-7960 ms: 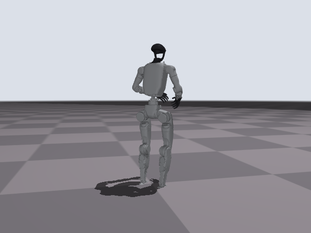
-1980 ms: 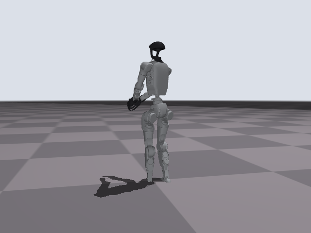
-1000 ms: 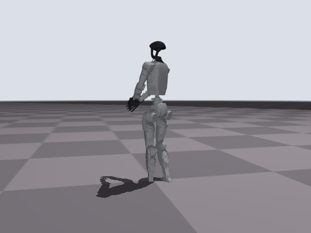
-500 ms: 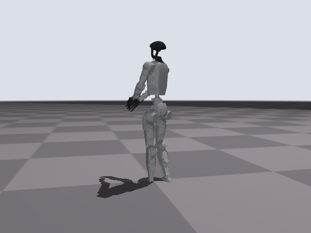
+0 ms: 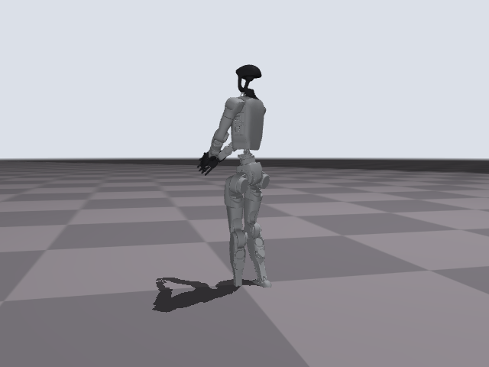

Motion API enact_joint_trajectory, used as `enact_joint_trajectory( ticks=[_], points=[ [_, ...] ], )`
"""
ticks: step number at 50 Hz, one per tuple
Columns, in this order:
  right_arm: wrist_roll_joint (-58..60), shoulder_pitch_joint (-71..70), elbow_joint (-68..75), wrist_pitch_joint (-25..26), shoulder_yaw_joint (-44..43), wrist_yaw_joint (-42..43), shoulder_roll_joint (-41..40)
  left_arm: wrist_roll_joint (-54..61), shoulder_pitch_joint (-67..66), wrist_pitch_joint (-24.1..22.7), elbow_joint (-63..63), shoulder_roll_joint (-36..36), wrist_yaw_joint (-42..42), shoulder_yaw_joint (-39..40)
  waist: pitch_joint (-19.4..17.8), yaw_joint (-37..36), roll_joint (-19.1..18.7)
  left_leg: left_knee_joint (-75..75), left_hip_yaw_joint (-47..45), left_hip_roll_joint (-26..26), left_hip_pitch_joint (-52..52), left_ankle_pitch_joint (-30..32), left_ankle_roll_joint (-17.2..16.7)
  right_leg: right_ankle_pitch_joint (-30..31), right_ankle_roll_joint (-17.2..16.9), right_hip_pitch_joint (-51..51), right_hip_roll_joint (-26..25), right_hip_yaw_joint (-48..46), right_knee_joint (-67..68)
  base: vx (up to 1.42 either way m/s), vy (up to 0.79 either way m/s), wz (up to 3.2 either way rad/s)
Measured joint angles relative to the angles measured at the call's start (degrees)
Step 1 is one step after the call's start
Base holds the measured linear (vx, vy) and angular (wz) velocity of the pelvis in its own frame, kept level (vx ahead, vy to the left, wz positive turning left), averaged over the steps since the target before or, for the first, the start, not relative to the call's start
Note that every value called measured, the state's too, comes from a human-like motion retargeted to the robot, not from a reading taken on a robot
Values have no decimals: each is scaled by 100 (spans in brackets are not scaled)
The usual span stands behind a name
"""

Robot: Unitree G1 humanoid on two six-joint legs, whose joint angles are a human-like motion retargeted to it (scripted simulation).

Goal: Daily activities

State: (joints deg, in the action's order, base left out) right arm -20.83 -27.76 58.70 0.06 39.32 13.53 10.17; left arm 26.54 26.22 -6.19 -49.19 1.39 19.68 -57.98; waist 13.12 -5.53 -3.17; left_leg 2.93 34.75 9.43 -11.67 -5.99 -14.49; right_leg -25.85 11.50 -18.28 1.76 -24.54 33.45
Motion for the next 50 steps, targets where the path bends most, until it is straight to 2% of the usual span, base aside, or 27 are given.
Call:
enact_joint_trajectory(
  ticks=[50],
  points=[
    [-328,129,-207,-29,-102,19,14,873,-127,81,-179,-96,-241,-66,81,204,-91,3,107,9,14,44,12,47,27,59,3,-85,-56,0,0,0]
  ],
)
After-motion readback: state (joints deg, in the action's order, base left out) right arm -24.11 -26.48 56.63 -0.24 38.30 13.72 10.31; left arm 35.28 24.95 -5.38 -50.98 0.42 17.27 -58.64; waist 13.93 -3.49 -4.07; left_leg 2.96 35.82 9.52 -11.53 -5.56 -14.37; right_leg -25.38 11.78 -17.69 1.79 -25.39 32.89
